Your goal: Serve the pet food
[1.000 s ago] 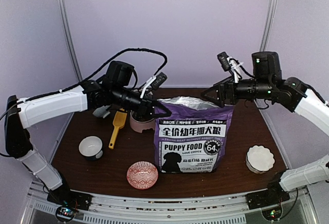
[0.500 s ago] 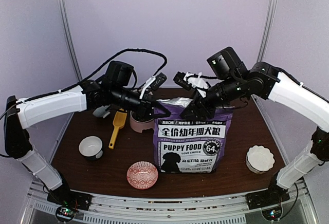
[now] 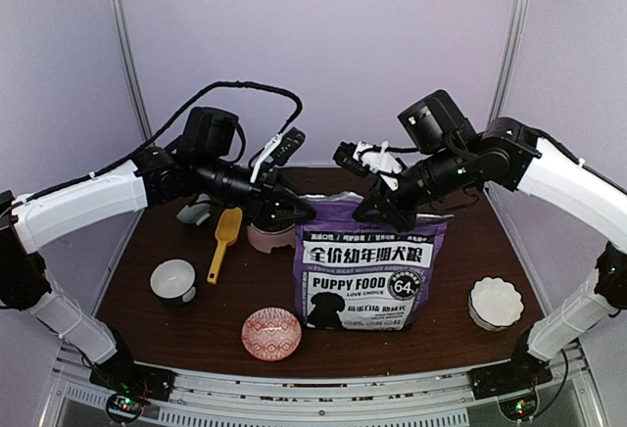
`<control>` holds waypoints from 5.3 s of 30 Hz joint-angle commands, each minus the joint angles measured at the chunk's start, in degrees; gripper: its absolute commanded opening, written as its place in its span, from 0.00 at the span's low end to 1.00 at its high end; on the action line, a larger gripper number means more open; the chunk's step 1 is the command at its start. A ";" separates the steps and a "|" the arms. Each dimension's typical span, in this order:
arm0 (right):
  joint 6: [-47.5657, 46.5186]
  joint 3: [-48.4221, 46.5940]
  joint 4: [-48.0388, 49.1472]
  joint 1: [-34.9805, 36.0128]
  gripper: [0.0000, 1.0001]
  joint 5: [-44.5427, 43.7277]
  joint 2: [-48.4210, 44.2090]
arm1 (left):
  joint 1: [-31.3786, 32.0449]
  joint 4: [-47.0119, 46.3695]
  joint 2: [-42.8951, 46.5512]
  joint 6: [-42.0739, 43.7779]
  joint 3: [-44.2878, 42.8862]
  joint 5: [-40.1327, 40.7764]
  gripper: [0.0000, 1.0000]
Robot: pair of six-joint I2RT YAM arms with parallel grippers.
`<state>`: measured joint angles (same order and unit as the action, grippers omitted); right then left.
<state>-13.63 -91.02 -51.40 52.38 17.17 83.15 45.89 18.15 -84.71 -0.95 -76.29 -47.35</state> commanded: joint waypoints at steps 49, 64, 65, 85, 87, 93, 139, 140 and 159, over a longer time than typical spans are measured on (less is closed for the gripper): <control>-0.37 -7.87 2.94 0.18 0.00 16.01 6.85 | 1.00 -8.35 -0.25 -1.58 1.49 -1.59 0.21; -0.18 -6.86 3.77 0.18 0.00 16.32 6.05 | 2.04 -6.83 -1.54 0.01 1.80 0.39 0.07; -0.18 -6.70 3.76 0.20 0.00 16.38 6.05 | 2.04 -7.16 -1.56 -0.20 1.89 0.27 0.01; 0.36 -5.06 4.73 0.20 0.03 15.71 5.18 | 1.46 -5.80 -0.71 -0.31 1.44 0.57 0.09; 0.21 -5.42 3.96 0.19 0.02 15.03 5.08 | 0.52 -6.08 0.48 -0.78 2.63 0.38 0.21; 0.38 -5.57 3.17 0.18 0.11 14.30 4.30 | 0.09 -2.13 3.08 1.60 4.32 1.96 0.20; -0.50 -5.99 1.04 2.02 0.06 2.44 6.20 | -0.01 -4.62 3.47 1.21 5.45 0.56 0.00; -0.59 -5.81 0.82 2.07 0.10 1.97 5.87 | -0.01 -4.68 3.42 1.21 5.45 0.51 0.00; -3.77 -4.95 -5.34 2.05 0.00 -3.36 3.23 | -0.27 -4.62 3.26 1.30 5.28 0.73 0.00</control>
<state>-16.21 -96.79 -53.39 54.76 18.17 88.38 45.95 14.94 -82.50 -0.27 -71.13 -45.69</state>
